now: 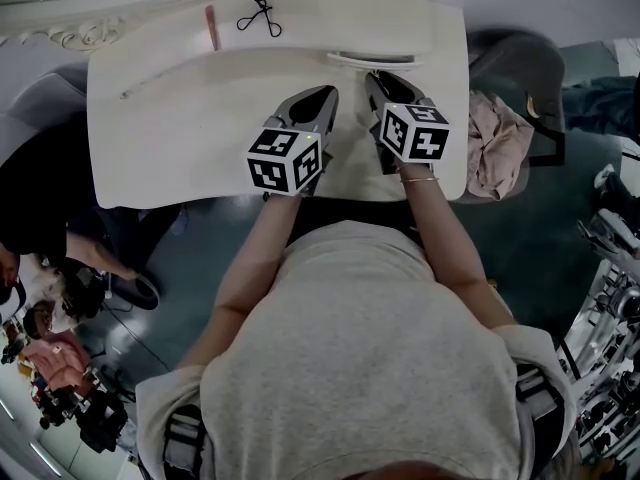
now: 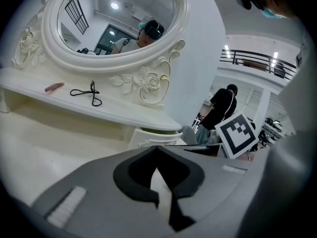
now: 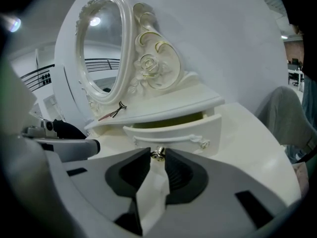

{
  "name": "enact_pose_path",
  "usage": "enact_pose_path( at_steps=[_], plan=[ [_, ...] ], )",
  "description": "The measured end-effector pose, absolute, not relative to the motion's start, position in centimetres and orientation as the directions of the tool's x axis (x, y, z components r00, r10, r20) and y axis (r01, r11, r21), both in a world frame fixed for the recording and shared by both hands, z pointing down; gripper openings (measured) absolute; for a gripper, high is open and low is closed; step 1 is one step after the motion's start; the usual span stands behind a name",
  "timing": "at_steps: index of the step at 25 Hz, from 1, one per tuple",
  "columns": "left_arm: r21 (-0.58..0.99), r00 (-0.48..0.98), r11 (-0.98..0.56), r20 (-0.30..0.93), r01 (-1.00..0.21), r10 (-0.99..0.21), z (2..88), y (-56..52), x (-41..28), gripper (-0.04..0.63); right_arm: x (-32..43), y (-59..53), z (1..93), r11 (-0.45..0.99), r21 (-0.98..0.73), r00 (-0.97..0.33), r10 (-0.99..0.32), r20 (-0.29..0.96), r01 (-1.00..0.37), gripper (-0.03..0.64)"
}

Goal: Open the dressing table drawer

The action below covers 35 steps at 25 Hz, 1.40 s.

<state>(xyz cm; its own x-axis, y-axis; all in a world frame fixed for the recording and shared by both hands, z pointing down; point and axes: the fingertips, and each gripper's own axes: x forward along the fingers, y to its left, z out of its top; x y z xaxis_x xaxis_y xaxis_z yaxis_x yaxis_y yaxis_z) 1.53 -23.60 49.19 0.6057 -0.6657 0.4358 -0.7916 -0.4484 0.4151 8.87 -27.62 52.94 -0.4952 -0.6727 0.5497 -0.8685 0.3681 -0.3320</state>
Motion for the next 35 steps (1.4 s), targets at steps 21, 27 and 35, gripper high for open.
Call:
enact_pose_path(
  at_steps=[21,27,35],
  plan=[
    [0.416,0.634,-0.481,0.437,-0.772,-0.638,49.3,-22.1,2.8,0.005,9.1,-23.4,53.0,0.429,-0.345,-0.549,-0.599,0.583,-0.834,0.098],
    [0.418,0.635,-0.483,0.427,-0.770,-0.644,49.0,-22.1,3.0,0.005,9.2,-23.1,53.0,0.443,-0.348,-0.562,-0.598,0.572,-0.826,0.101],
    [0.405,0.636,-0.493,0.415,-0.770,-0.651,48.3,-22.7,3.2,0.005,8.9,-22.7,52.9,0.482,-0.337,-0.580,-0.561,0.591,-0.809,0.129]
  ],
)
